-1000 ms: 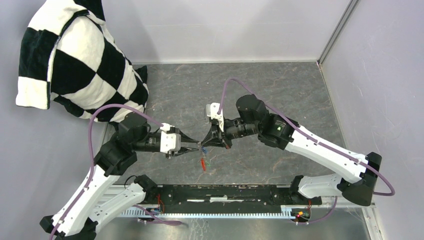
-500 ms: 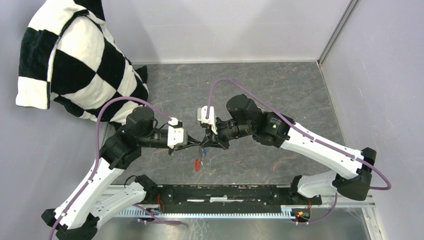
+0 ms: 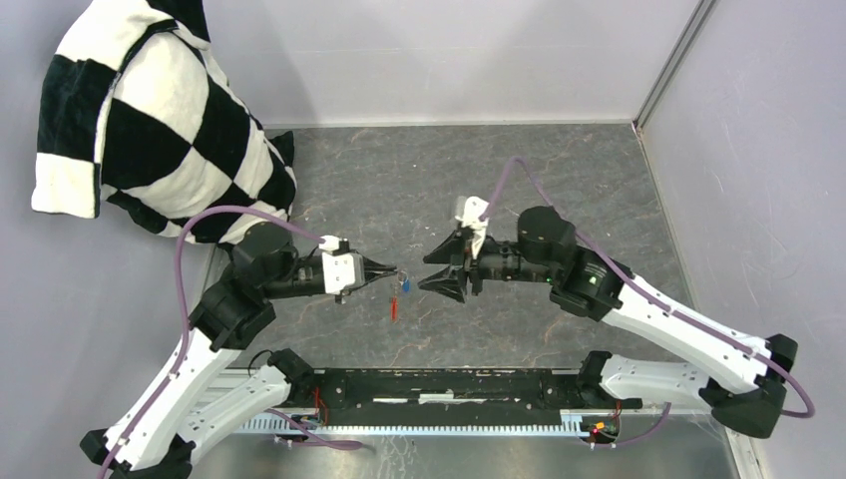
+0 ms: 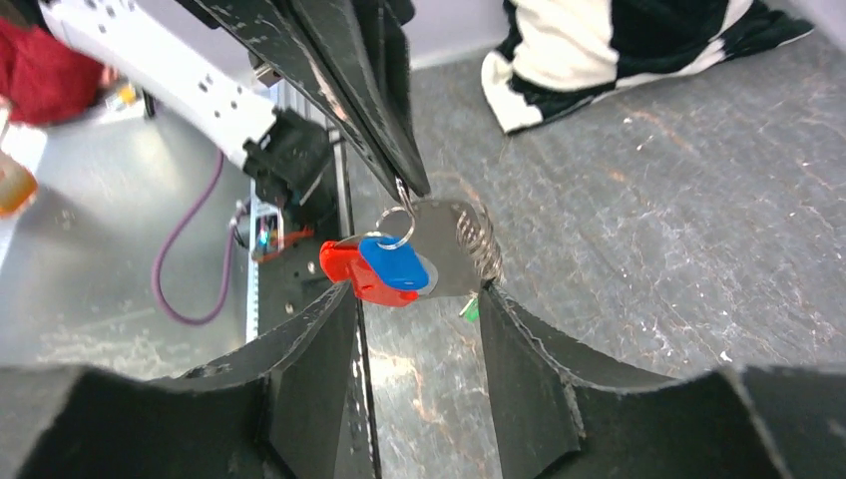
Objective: Put the keys on the keyring
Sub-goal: Adjust the key on the keyring.
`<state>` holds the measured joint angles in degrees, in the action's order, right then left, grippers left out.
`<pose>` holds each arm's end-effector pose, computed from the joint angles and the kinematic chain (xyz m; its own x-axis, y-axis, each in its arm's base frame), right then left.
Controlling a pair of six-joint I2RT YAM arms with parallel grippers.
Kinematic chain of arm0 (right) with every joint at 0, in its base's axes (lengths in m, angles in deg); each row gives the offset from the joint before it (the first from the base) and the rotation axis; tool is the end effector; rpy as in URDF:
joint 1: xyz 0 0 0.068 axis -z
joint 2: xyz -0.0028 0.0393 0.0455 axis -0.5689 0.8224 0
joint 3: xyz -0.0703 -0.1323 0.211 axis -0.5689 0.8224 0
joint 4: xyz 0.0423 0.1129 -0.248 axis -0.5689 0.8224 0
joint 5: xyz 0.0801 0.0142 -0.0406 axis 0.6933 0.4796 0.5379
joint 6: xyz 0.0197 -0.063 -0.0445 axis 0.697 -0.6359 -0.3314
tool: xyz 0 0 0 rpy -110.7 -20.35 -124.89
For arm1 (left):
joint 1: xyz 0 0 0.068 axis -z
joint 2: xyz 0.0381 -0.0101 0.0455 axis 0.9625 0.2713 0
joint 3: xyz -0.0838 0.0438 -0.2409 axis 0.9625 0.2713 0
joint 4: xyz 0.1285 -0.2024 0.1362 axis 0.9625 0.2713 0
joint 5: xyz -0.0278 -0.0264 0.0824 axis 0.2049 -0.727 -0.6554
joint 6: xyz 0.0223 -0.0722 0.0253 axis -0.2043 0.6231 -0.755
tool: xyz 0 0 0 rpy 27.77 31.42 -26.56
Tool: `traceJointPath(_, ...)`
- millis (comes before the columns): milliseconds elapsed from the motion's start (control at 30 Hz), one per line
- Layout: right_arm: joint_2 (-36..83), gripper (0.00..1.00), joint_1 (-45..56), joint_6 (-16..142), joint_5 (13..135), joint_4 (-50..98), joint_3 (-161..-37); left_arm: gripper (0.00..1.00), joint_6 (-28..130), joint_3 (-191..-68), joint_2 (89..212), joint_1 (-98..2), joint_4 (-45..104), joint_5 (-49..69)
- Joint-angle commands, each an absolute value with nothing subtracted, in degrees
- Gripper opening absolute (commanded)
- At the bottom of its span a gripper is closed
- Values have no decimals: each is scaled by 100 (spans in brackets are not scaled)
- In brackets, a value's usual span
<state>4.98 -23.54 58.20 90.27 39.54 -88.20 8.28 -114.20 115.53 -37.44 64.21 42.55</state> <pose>0.1331 0.2666 0.3717 -0.1565 -0.1975 -0.9677 -0.9789 0.1616 0.1254 0.1203 -0.1463 0.3710 0.2955 0.2627 -0.9185 0.9369 0.1082 0.3323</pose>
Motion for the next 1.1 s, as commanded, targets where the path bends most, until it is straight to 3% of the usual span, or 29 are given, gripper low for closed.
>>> traceJointPath(0, 33, 55, -2134, 7029, 9215, 2050, -8216, 2, 1838, -11314, 11380, -3752, 4710, 4207)
traceJointPath(300, -68, 67, -2021, 8052, 9359, 874, -7896, 2, 2066, -11234, 11456, -3752, 3923, 4119)
traceJointPath(500, 40, 67, -1998, 8175, 9300, 808, -7978, 2, 2048, -11156, 11409, -3752, 3724, 4123)
traceJointPath(933, 384, 39, -1953, 8557, 8997, 995, -8216, 2, 1434, -10913, 11173, -3751, 3708, 4160)
traceJointPath(1067, 334, 18, -1920, 8658, 8854, 910, -8101, 2, 1201, -10826, 11091, -3752, 3706, 4181)
